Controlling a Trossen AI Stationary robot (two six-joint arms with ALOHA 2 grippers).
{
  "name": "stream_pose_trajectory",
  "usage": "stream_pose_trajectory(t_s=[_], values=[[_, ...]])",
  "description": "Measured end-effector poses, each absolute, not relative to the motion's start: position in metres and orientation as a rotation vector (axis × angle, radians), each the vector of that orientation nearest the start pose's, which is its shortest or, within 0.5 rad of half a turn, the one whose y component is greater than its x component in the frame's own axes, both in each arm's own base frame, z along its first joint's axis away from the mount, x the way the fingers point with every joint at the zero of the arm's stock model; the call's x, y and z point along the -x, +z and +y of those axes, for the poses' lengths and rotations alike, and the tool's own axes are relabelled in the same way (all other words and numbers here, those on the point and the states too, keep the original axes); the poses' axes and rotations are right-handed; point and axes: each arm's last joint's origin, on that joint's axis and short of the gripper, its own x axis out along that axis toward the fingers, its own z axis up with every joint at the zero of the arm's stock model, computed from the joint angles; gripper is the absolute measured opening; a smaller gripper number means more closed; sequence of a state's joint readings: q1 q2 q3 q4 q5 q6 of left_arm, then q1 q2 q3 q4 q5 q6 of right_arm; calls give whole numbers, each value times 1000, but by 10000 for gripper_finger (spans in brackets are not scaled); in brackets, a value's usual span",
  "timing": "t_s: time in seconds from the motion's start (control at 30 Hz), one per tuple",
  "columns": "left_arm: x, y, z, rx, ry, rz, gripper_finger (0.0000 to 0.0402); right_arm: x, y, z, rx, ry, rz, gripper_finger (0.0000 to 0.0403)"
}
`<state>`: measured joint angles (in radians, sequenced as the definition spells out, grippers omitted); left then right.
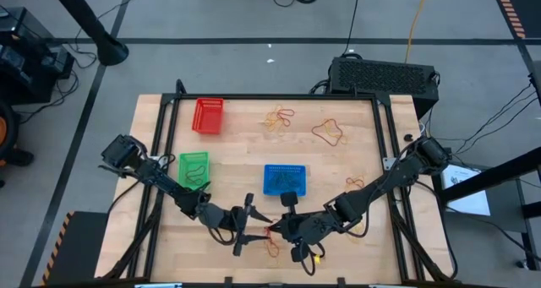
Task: Sort rubber bands into baskets
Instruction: Put the red rubber band into the green bin
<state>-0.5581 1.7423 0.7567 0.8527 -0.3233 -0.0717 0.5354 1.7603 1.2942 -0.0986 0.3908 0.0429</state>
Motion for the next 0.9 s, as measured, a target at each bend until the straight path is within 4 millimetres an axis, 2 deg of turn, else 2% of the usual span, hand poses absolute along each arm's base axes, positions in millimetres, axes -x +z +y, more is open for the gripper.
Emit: stream_pose_trajectory(t_s=[0.1,0.33,0.37,0.5,0.67,0.9], values=[[-298,179,-174,13,-226,135,180,-346,256,192,212,131,509,0],[-297,180,-174,10,-227,133,27,-346,255,191,207,123,513,1],[-297,181,-174,11,-228,132,15,-346,256,190,196,115,513,2],[-295,188,-173,15,-228,114,12,-348,256,186,179,32,501,23],[-287,204,-169,-5,-229,151,5,-348,257,182,224,-99,482,83],[-252,231,-140,-119,-23,367,5,-340,260,175,326,-157,527,158]])
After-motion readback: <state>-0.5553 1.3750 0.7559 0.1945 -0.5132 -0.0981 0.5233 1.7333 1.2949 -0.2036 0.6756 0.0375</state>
